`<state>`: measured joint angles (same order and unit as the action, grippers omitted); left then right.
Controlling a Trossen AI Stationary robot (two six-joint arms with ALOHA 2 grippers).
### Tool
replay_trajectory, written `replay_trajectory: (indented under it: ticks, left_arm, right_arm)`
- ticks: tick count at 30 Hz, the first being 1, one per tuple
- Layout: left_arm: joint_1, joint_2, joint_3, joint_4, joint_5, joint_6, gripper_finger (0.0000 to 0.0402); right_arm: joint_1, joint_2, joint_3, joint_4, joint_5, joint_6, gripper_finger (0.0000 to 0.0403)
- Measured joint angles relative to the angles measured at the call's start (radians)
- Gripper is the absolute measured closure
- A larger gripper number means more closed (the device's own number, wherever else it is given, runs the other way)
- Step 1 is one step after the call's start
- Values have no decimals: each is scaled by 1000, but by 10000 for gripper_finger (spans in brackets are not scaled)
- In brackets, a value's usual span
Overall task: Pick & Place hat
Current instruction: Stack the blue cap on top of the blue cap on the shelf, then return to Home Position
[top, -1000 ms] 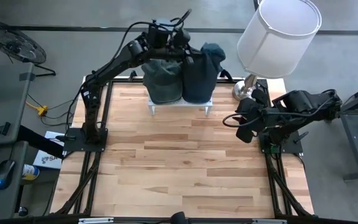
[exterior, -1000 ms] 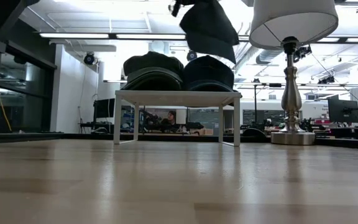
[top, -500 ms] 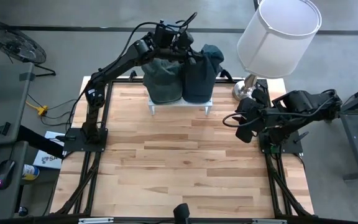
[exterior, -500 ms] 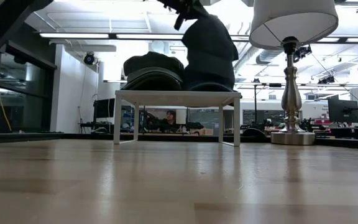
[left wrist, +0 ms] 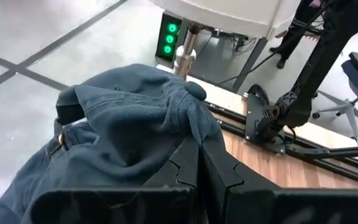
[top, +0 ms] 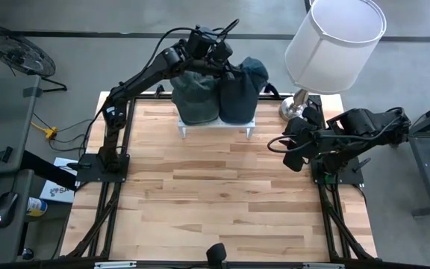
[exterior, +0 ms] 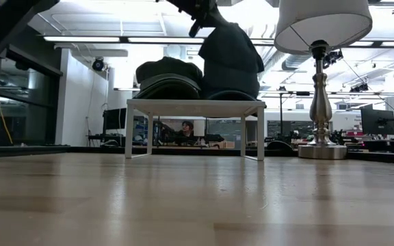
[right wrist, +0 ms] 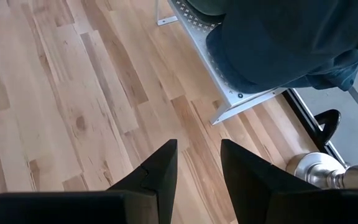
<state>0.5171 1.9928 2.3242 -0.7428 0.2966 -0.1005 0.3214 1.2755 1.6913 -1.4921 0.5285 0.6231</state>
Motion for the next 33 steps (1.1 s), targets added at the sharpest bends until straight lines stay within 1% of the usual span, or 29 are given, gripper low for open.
replay_trajectory:
  ticks: [3, 7, 11, 13, 16, 23, 26, 28, 33]
  left_arm:
    - [0, 9, 0, -12, -2, 1, 401]
    - [0, 23, 0, -33, -57, -6, 399]
    - [-1, 23, 0, -32, -152, -9, 382]
    - [-2, 23, 0, -33, -181, -9, 369]
    - [0, 23, 0, -33, -183, -9, 343]
    - [0, 22, 0, -44, -199, 17, 256]
    - [0, 15, 0, -49, -253, 17, 226]
    - [0, 1, 0, -46, -304, 18, 213]
    - [0, -37, 0, -44, -432, 44, 207]
  right_arm:
    - [0, 0, 0, 0, 8, 0, 286]
    - [0, 0, 0, 0, 13, 1, 286]
    - [0, 0, 0, 0, 13, 4, 286]
    - [0, 0, 0, 0, 12, 5, 286]
    - [0, 0, 0, 0, 11, 5, 286]
    - [0, 0, 0, 0, 9, 5, 286]
    - [0, 0, 0, 0, 4, 5, 286]
    - [0, 0, 0, 0, -1, 5, 286]
    - [0, 0, 0, 0, -2, 4, 286]
